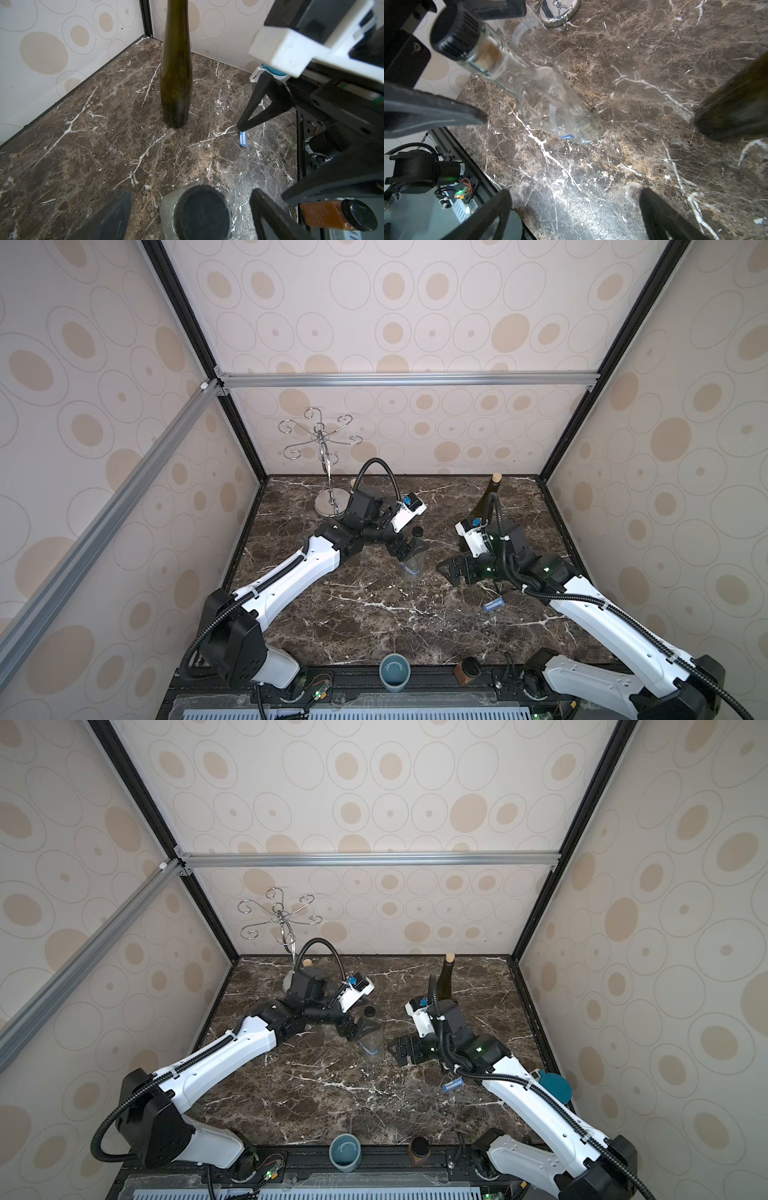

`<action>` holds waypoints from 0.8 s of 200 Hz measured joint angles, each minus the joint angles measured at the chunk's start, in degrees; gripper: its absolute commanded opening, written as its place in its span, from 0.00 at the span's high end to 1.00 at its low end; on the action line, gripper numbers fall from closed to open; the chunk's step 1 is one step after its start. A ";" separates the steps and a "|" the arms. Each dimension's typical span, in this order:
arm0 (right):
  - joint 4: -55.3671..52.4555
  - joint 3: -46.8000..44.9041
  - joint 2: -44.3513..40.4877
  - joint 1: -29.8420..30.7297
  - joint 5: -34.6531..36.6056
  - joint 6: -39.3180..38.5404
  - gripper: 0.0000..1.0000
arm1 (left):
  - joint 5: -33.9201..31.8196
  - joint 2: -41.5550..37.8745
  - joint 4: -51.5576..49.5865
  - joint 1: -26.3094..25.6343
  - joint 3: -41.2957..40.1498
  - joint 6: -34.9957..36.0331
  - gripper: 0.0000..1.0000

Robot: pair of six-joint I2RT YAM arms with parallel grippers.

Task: Remove the label from the bottle
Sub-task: Adjust the bottle at the center of the board.

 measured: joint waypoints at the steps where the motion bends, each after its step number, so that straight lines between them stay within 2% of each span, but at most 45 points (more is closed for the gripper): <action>1: 0.02 0.00 0.00 -0.04 -0.02 0.02 0.01 | 0.00 0.02 0.00 0.00 0.00 0.04 0.16; 47: 0.52 -0.13 0.00 -1.03 -0.83 0.00 0.01 | 0.48 1.05 0.28 0.07 0.02 0.26 0.27; 125: 0.85 -0.68 -0.15 -1.62 -1.22 0.00 0.01 | 1.88 2.36 1.70 0.09 0.74 -0.04 0.61; 160: 0.85 -0.85 -0.37 -1.81 -1.25 0.00 0.01 | 1.18 2.29 2.40 0.09 0.74 -0.02 0.70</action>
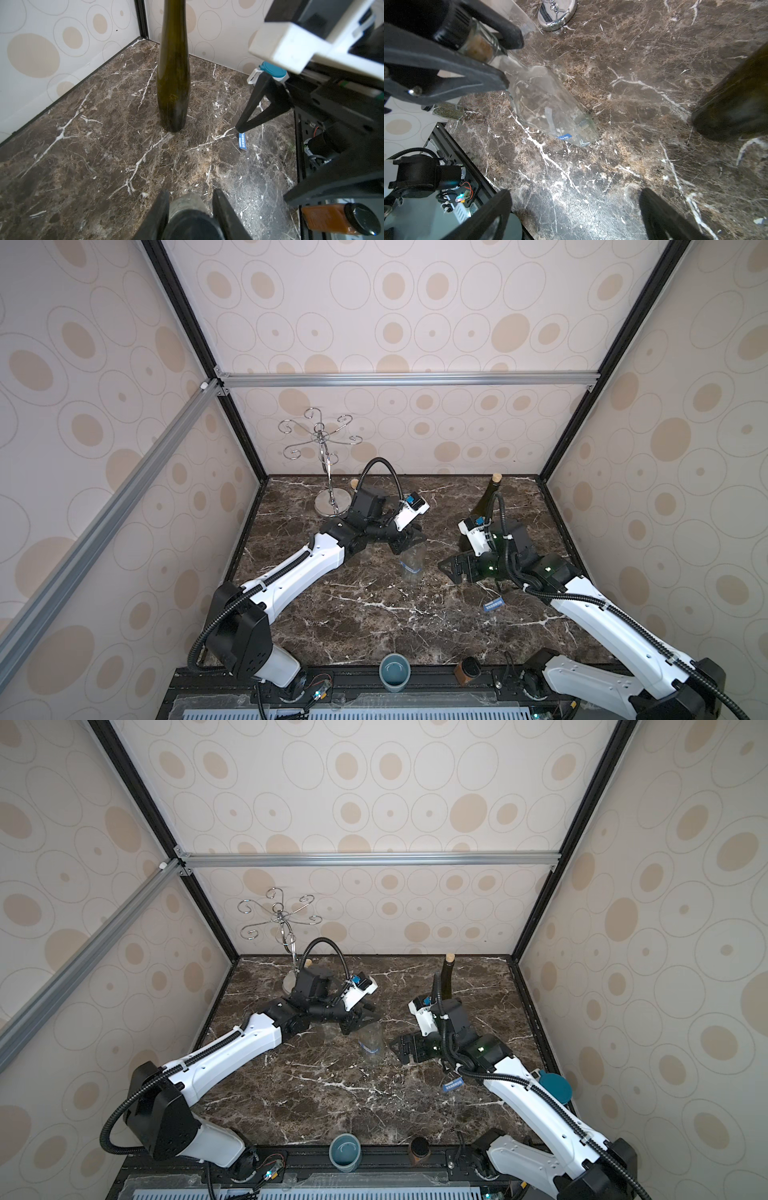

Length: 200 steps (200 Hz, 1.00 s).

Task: Remove the label from the bottle
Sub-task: Adjust the bottle at the center of the board.

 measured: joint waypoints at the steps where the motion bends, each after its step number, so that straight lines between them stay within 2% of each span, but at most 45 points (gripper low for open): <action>1: 0.00 0.02 0.00 -0.02 0.00 0.00 0.01 | -0.07 0.00 0.04 0.00 0.00 0.11 0.70; 66: -0.04 0.02 -0.24 -0.04 0.00 -0.04 0.01 | -4.85 -1.77 0.35 0.07 0.00 -1.57 0.88; 123: 0.00 0.11 -0.57 -0.74 -0.85 0.00 0.01 | -13.60 -6.03 0.48 -1.01 0.17 -7.06 0.92; 158: 0.07 1.05 0.31 -0.74 -1.03 0.11 0.02 | -22.93 -6.86 0.72 -4.68 0.24 -12.48 0.95; 200: 0.39 1.38 0.94 -0.74 -1.03 0.17 0.02 | -39.28 -6.86 0.59 -13.05 0.48 -20.50 0.96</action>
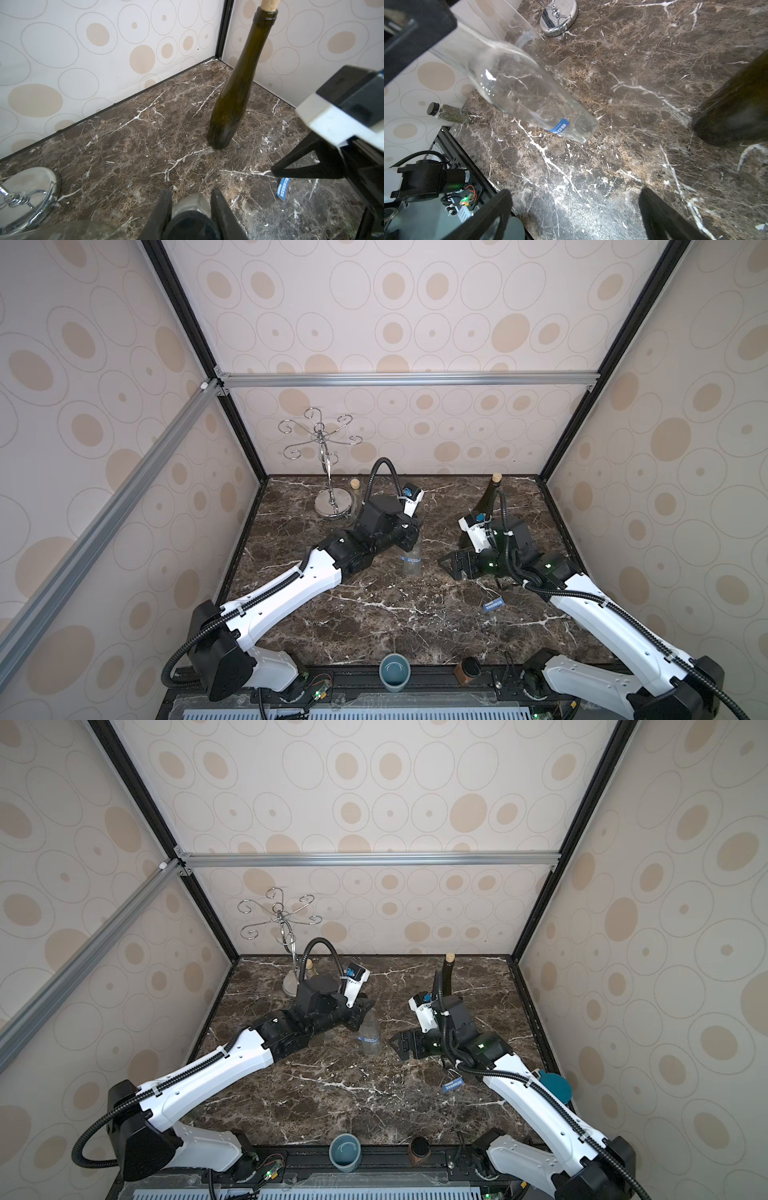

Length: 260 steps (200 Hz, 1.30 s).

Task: Remove the label from the bottle
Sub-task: Adjust the bottle at the center of the board.

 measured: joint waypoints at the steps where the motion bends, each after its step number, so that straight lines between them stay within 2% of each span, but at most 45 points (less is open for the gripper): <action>1: 0.00 0.00 0.00 0.00 -0.02 0.00 0.02 | -0.24 0.00 0.00 -0.11 0.00 -0.15 0.96; 35: 0.11 0.00 0.00 0.00 -0.02 0.20 0.02 | -8.50 0.02 0.02 -3.34 0.07 -6.71 0.96; 61: 0.11 0.00 0.00 0.00 -0.04 0.24 0.02 | -11.89 0.68 0.11 -4.04 0.07 -8.41 0.95; 153: 0.02 -0.07 -0.11 -0.02 0.02 0.46 0.02 | -15.34 3.13 0.46 -6.62 -2.10 -10.23 0.95; 232: 0.00 -0.09 -0.28 0.00 0.11 0.70 0.02 | -16.48 3.87 2.43 -7.80 -4.04 -10.75 0.82; 260: -0.07 -0.09 -0.35 0.00 0.24 0.79 0.02 | -16.52 4.04 3.32 -7.91 -4.24 -10.86 0.67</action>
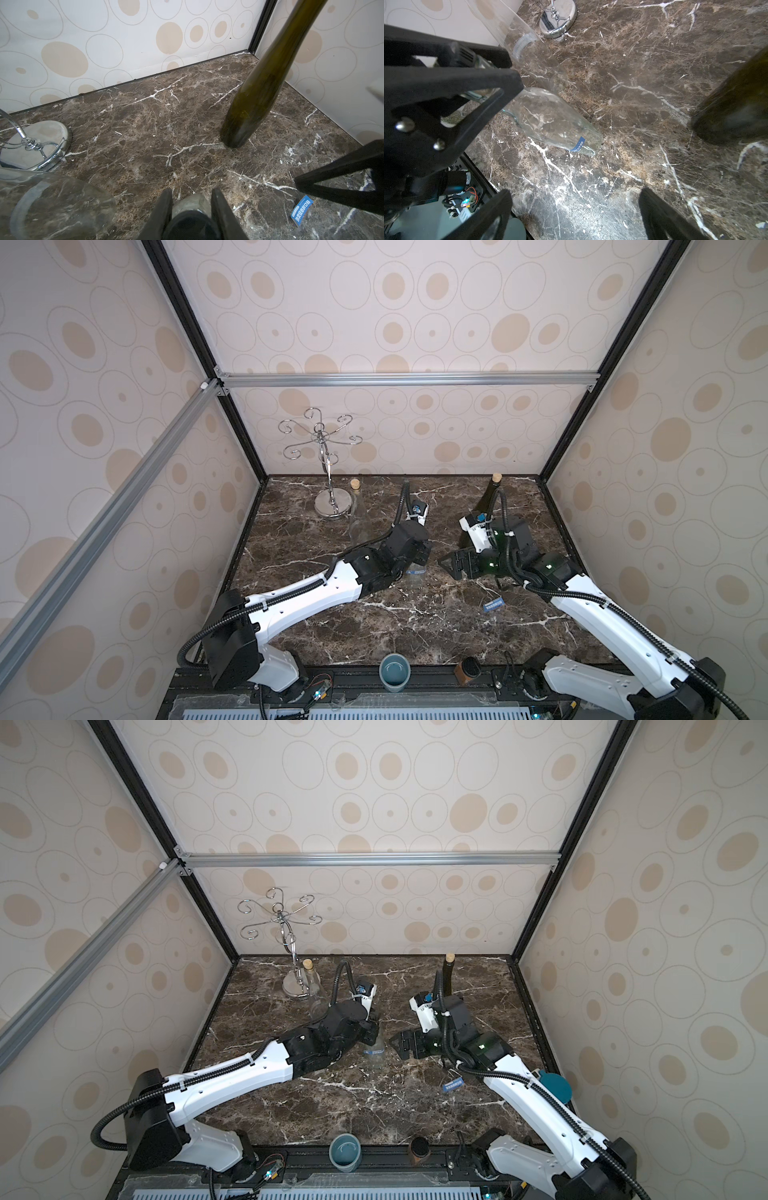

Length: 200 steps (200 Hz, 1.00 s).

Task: Remove the label from the bottle
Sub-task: Adjust the bottle at the center of the board.

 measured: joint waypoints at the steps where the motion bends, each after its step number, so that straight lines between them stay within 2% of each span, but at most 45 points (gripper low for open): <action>1: 0.02 0.00 0.00 0.00 0.00 0.00 0.02 | 0.00 0.00 0.02 0.00 0.00 0.00 0.66; 60: -0.57 0.02 -0.17 0.00 0.24 0.57 0.01 | 1.16 -0.04 1.53 -0.13 -0.11 -0.37 0.40; 101: -2.75 0.57 -0.61 0.00 1.14 0.96 0.01 | 4.79 -0.70 1.36 -0.20 -0.09 0.55 0.17; 132: -4.98 1.88 -1.92 -0.02 2.84 0.96 0.00 | 7.28 -2.16 0.68 0.15 -0.07 2.10 0.05; 158: -6.27 2.27 -3.98 -0.02 4.09 0.92 0.00 | 12.24 -3.37 0.55 1.44 -0.07 3.98 0.00; 200: -7.98 2.84 -4.44 0.00 5.33 0.50 0.00 | 20.52 -6.40 0.55 5.20 -0.07 8.46 0.00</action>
